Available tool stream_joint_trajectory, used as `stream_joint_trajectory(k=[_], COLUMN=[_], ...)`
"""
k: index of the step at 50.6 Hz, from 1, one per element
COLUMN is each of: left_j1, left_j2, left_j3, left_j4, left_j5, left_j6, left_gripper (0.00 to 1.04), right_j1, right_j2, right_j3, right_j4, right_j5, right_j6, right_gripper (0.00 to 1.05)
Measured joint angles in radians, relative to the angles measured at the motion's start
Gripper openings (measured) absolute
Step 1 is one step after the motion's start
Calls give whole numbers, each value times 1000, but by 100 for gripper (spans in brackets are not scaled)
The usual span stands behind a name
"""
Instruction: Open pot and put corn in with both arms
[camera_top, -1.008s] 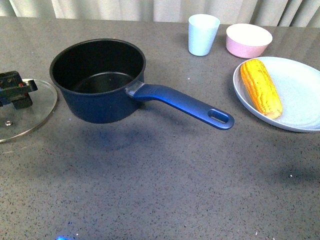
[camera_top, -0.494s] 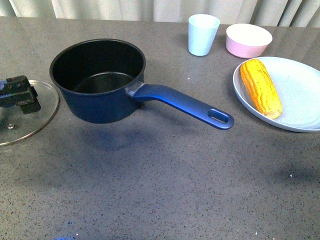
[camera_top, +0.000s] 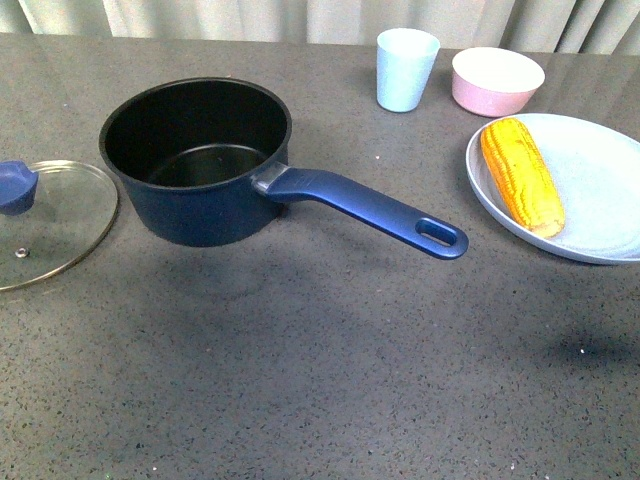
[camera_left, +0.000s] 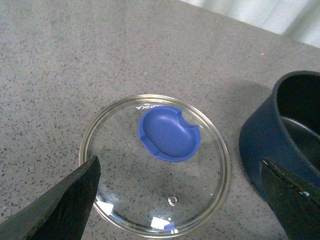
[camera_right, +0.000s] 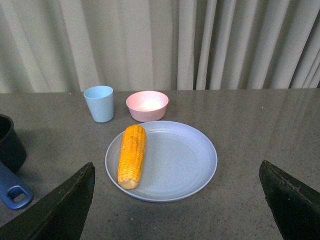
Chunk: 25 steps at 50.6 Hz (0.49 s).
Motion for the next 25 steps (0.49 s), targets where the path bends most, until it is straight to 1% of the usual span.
stream_joint_trajectory(k=[2,5,6,7,9,14,15,16,18,19,24,25], left_j1=[-1,-9,-11,-11,-16,-20,-20,-21,-21,-21,-24,-24], left_j2=[-26,-22,-15,-13,-9,-31,-45,-51,-100,-115,-244,-256], left_j3=[-8,-34,-46,-51,-80,-115,-124,-127,-155,-162,-205,-208], left_j4=[-2,101,162,176,248,326,335,336,331,327,264,255], left_j5=[3,30,39,40,51,58,57,57,56,55,58,57], left_j6=[5,53,79,86,115,167,178,178,202,206,229,231], left_gripper=[96,85,82,80,73,58,53,52,45,43,27,25], right_j1=[0,0,0,0,0,0,0,0,0,0,0,0], right_j2=[0,0,0,0,0,0,0,0,0,0,0,0], right_j3=[0,0,0,0,0,0,0,0,0,0,0,0], right_j4=[0,0,0,0,0,0,0,0,0,0,0,0], right_j5=[0,0,0,0,0,0,0,0,0,0,0,0], right_j6=[0,0,0,0,0,0,0,0,0,0,0,0], right_gripper=[96,96,96,96,96,96,96,96,96,96,96,96])
